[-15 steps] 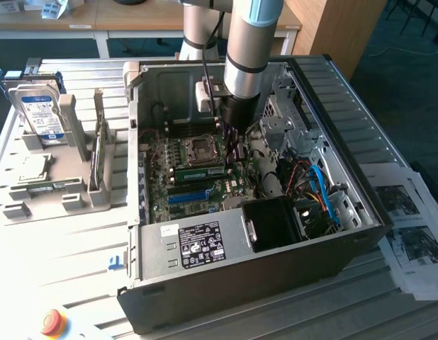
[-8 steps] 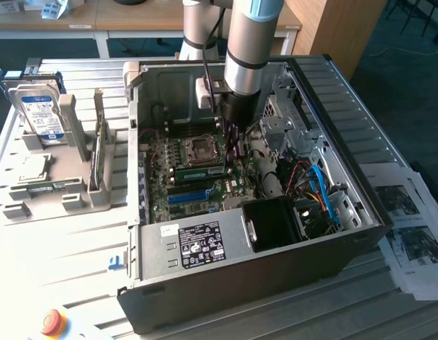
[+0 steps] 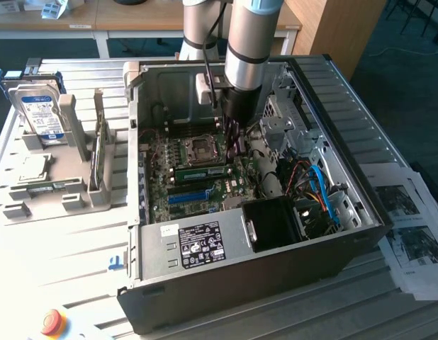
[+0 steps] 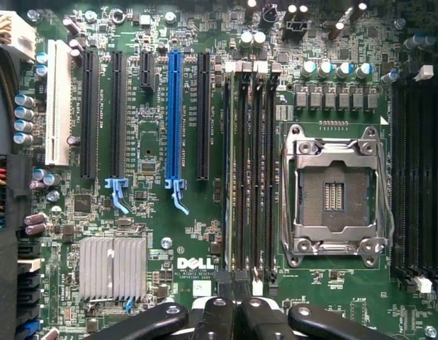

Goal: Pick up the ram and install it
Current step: 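Press down the ram until it locks into place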

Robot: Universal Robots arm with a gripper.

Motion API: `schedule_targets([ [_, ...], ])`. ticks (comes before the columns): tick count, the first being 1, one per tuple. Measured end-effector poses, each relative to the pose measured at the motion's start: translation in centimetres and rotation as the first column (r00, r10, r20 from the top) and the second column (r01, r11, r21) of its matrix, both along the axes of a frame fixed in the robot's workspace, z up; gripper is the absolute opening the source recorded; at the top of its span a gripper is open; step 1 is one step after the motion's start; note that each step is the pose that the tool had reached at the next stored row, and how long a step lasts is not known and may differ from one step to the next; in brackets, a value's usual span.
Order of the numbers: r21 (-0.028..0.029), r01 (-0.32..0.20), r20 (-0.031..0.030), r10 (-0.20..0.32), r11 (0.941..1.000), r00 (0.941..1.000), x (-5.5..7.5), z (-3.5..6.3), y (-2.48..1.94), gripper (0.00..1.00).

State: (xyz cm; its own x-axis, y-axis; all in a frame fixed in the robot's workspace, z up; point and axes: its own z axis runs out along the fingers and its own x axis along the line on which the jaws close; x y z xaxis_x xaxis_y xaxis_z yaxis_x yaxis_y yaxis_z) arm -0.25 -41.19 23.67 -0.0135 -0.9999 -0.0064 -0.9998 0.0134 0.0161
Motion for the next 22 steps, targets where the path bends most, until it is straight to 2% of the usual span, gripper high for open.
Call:
schedule_targets([
  [8,0.0000,0.000,0.0000,0.000,1.0000,1.0000,0.0,0.05,0.00,0.10],
  [22,0.0000,0.000,0.0000,0.000,1.0000,1.0000,-1.1,0.03,0.00,0.10],
])
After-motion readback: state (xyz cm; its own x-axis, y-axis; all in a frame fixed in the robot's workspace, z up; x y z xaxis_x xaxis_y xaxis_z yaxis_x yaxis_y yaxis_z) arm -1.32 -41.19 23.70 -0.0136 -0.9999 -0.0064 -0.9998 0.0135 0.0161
